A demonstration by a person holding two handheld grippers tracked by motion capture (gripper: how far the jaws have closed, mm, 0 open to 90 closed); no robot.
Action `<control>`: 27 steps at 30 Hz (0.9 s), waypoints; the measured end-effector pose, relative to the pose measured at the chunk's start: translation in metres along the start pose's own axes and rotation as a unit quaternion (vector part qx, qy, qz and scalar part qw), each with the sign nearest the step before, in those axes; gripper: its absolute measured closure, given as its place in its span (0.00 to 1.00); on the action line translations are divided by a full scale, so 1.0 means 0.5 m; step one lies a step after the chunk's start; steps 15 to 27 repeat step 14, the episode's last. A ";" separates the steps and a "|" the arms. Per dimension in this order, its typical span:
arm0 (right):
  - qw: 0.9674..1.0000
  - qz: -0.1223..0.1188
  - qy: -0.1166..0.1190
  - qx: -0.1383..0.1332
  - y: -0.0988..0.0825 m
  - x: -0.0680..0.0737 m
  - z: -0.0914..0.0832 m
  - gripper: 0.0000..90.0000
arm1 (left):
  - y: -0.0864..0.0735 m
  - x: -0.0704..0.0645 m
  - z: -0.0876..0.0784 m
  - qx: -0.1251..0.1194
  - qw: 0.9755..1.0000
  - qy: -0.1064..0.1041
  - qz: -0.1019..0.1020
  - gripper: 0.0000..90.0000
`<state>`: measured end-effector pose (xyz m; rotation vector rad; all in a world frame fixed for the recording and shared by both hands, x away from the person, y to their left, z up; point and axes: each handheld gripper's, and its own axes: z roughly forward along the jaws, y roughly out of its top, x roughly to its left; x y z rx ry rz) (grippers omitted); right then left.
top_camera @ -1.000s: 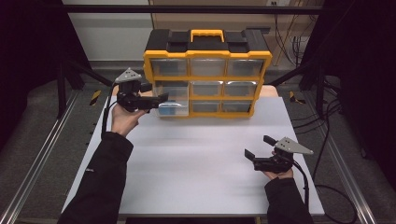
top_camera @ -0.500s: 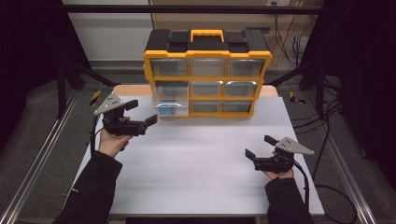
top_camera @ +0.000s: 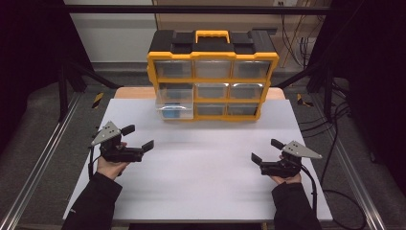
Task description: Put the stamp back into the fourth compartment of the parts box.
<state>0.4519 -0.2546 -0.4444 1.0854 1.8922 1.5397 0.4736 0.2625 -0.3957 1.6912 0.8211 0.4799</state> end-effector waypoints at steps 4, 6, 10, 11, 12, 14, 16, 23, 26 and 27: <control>1.000 0.002 0.000 -0.001 -0.001 0.000 0.000 0.00 | -0.033 0.007 -0.013 -0.001 1.000 0.006 -0.011 0.00; 1.000 0.002 0.001 -0.001 -0.001 0.001 0.000 0.00 | -0.039 0.007 -0.015 -0.001 1.000 0.009 -0.008 0.00; 1.000 0.002 0.000 0.001 -0.001 0.001 0.000 0.00 | -0.063 0.010 -0.019 0.009 1.000 0.015 -0.003 0.00; 1.000 0.002 0.000 0.001 -0.002 0.001 0.001 0.00 | -0.073 0.011 -0.018 0.011 1.000 0.017 -0.007 0.00; 1.000 0.002 0.000 0.001 -0.002 0.001 0.001 0.00 | -0.073 0.011 -0.018 0.011 1.000 0.017 -0.007 0.00; 1.000 0.000 0.001 0.003 -0.002 0.002 0.002 0.00 | -0.081 0.012 -0.014 0.025 0.999 0.019 -0.003 0.00; 1.000 0.000 0.001 0.003 -0.002 0.002 0.002 0.00 | -0.081 0.012 -0.014 0.025 0.999 0.019 -0.003 0.00; 1.000 0.000 0.001 0.003 -0.002 0.002 0.002 0.00 | -0.081 0.012 -0.014 0.025 0.999 0.019 -0.003 0.00; 1.000 0.000 0.001 0.003 -0.002 0.002 0.002 0.00 | -0.081 0.012 -0.014 0.025 0.999 0.019 -0.003 0.00; 1.000 0.000 0.001 0.003 -0.002 0.002 0.002 0.00 | -0.081 0.012 -0.014 0.025 0.999 0.019 -0.003 0.00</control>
